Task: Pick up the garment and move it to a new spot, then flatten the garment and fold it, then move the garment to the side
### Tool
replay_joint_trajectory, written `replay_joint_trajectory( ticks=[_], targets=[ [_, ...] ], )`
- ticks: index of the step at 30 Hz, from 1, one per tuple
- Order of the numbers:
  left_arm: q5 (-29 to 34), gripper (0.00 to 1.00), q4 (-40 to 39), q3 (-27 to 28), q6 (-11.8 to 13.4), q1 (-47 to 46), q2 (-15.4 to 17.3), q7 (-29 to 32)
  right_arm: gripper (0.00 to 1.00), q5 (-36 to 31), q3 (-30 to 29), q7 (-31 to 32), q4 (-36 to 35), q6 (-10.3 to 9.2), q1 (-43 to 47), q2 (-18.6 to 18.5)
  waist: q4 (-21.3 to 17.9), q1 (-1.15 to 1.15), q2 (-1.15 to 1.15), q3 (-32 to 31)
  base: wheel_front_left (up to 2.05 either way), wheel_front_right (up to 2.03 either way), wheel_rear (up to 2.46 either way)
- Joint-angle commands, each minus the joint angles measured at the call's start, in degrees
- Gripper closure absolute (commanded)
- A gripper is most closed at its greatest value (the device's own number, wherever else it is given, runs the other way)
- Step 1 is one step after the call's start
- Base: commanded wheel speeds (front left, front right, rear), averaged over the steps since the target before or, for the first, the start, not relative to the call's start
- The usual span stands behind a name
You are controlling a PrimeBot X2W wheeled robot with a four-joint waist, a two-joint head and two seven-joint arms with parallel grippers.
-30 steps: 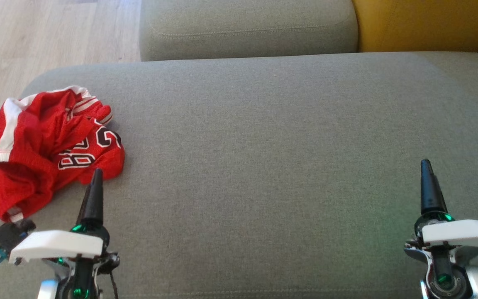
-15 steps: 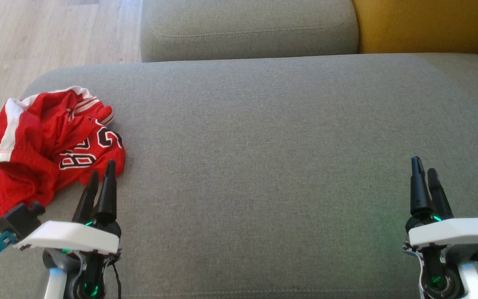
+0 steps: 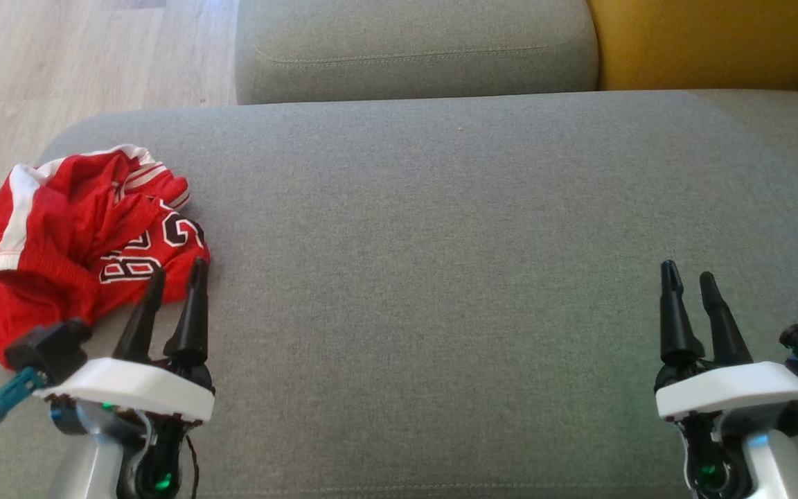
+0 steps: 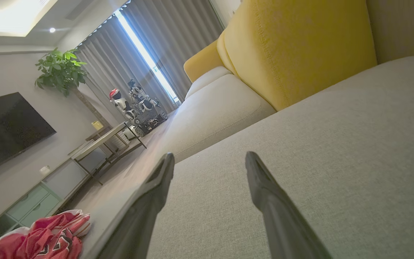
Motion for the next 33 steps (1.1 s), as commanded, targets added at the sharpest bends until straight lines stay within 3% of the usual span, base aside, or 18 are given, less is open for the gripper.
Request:
replay_joint_trajectory(
  ticks=[1, 14, 33],
  targets=[
    [2.2, 0.0, -2.5, 0.7, 0.7, -3.6, 1.8, -0.9, 0.0, -2.4, 1.3, -1.0, -2.5, 0.16, -3.6, -1.3, 0.0, 0.0, 0.0, 0.0, 0.0, 0.0, 0.0],
    [10.9, 0.0, -2.3, -2.0, 3.0, -3.4, 4.0, -3.0, 0.0, -12.8, 2.8, -3.1, -1.7, 0.18, -3.6, -1.0, 0.2, 0.0, 0.0, -0.2, 0.0, 0.0, 0.0],
    [19.3, 0.0, 3.5, -2.6, 3.0, -3.7, 4.5, -6.2, 0.0, -23.9, 3.1, -4.6, 0.7, 0.21, -3.0, 0.2, 0.4, 0.0, 0.0, -0.5, 0.0, 0.0, 0.0]
  ],
)
